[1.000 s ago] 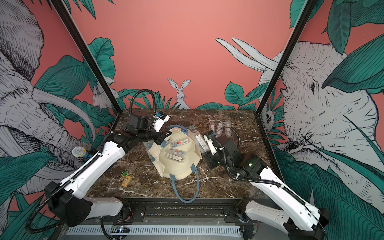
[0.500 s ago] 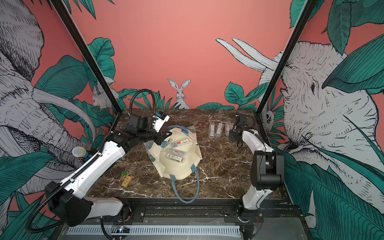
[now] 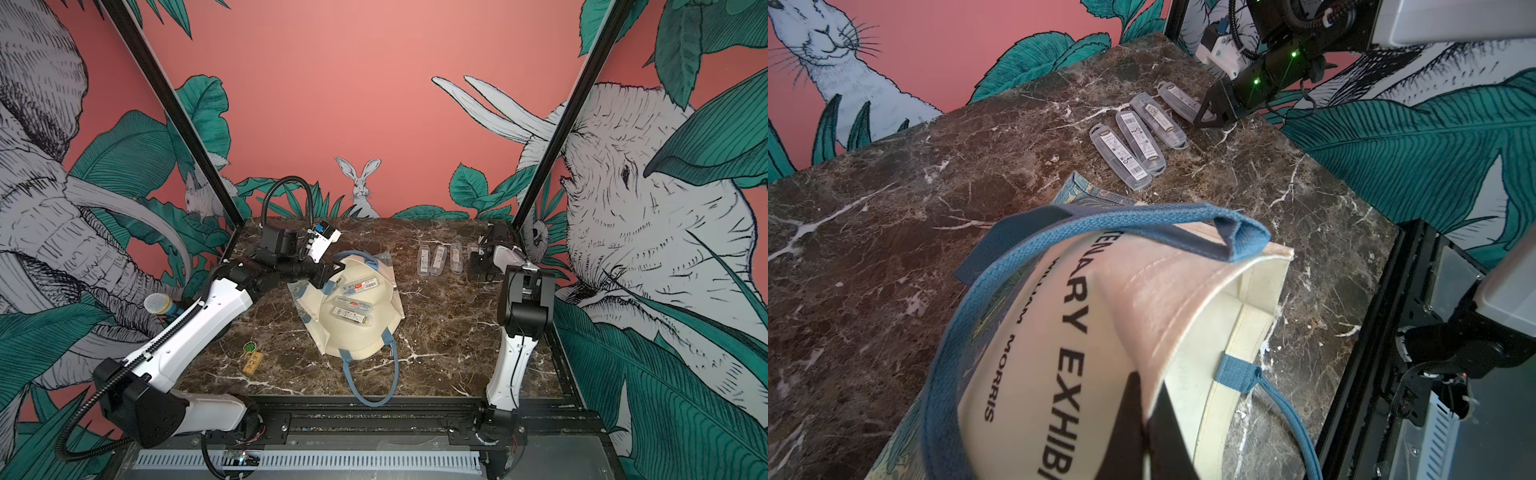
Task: Take out the compass set from the canvas bag
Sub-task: Place the compass set at the center of the board.
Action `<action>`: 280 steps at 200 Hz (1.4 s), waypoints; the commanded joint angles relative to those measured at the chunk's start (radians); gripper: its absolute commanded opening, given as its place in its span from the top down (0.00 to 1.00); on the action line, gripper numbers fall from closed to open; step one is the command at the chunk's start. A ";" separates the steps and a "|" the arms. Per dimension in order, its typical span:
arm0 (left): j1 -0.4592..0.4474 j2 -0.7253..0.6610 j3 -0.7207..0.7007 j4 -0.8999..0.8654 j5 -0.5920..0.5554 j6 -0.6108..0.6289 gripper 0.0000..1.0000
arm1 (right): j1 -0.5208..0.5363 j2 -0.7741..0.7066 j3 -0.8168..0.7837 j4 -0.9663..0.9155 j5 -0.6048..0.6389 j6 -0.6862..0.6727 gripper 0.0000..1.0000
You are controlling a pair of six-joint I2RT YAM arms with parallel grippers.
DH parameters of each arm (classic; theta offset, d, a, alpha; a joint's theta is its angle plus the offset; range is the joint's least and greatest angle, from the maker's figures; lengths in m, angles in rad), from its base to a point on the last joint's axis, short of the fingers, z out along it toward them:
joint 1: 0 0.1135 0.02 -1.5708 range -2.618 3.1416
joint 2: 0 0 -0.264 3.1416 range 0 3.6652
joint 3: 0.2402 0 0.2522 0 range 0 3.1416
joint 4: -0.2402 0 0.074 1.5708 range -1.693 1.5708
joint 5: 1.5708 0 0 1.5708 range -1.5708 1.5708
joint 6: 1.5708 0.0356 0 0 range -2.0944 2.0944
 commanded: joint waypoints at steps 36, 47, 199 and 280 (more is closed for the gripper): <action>-0.004 -0.007 0.034 0.040 0.039 0.004 1.00 | 0.002 0.078 0.101 -0.055 -0.059 0.037 0.61; -0.003 -0.008 0.033 0.040 0.038 0.006 1.00 | 0.001 0.074 0.097 -0.055 -0.064 0.046 0.60; -0.004 -0.005 0.031 0.046 0.042 0.014 1.00 | 0.041 0.064 0.093 -0.117 -0.091 -0.002 0.55; -0.002 -0.006 0.030 0.047 0.043 0.017 1.00 | 0.041 0.015 0.091 -0.163 -0.027 -0.003 0.35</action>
